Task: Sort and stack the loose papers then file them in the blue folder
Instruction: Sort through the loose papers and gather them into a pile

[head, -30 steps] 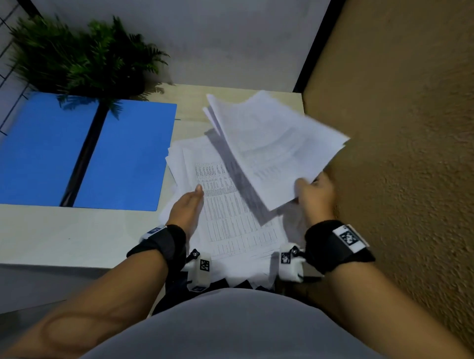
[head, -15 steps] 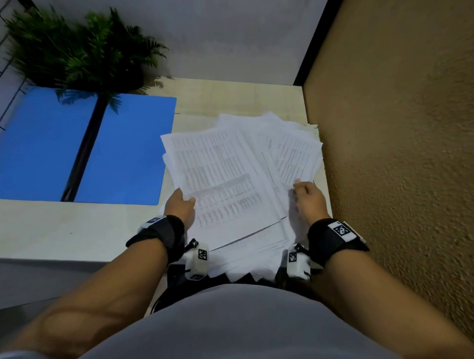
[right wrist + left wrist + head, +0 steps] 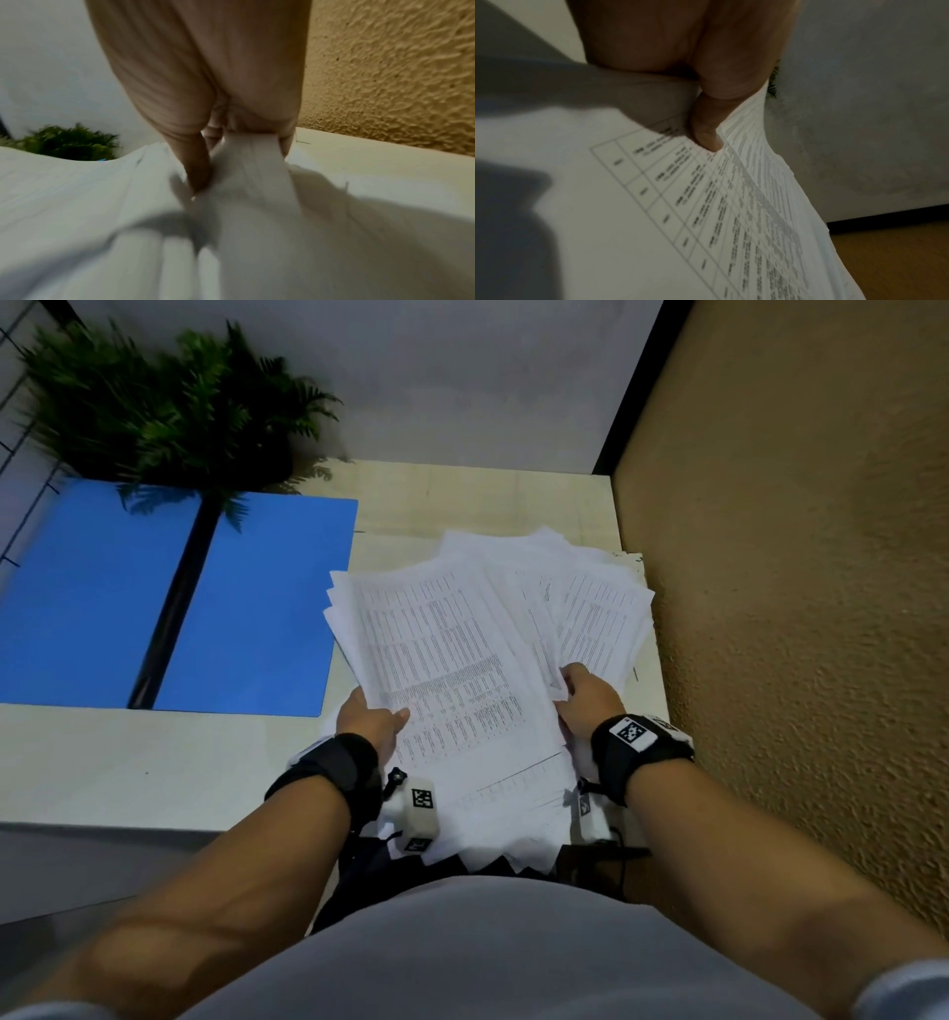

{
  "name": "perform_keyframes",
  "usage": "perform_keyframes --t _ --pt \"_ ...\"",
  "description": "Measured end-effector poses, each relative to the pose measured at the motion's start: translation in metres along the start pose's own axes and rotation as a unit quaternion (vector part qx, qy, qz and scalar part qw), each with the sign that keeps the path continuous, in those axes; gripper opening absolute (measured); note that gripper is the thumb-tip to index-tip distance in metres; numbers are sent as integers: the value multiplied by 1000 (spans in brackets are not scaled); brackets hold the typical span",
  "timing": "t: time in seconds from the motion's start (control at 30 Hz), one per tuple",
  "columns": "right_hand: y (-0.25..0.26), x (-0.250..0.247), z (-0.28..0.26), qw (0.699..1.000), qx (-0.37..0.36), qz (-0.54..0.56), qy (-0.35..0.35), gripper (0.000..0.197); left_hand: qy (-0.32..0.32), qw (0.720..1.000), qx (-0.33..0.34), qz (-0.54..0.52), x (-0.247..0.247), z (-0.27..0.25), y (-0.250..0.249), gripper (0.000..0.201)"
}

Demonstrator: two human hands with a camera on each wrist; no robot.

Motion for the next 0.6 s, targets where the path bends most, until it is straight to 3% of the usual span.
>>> perform_keyframes --t 0.03,0.1,0.23,0.3,0.4,0.47,0.53,0.6 --pt "-1 -2 2 1000 -3 1 0 10 -3 1000 4 -18 -3 -3 -1 48" --pt "-8 -5 7 1000 11 14 -25 32 -1 999 11 -51 -12 -6 -1 45" --pt "-24 -14 -1 975 97 137 -145 37 22 990 6 -139 -31 6 9 55" --pt "-33 -10 -5 968 140 183 -102 43 39 985 -1 -168 -36 14 14 64" --pt "-38 0 -11 967 128 213 56 10 56 989 -14 -134 -30 23 17 59" --pt "-37 1 -13 963 117 217 106 14 76 992 -34 -93 -22 22 14 59" --pt "-32 -3 -17 954 119 266 65 18 75 994 -48 -63 -12 18 12 61" --pt "-32 -5 -13 927 142 347 -9 25 33 999 -36 -22 1 14 6 59"
Point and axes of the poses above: each hand's wrist, its own z-axis towards the middle knuckle, its own x-axis out of the palm, y = z × x, the point moved 1 cm from there along z, towards the middle knuckle, and after that the axes turned 10 degrees about -z, right-handed, at the moved point
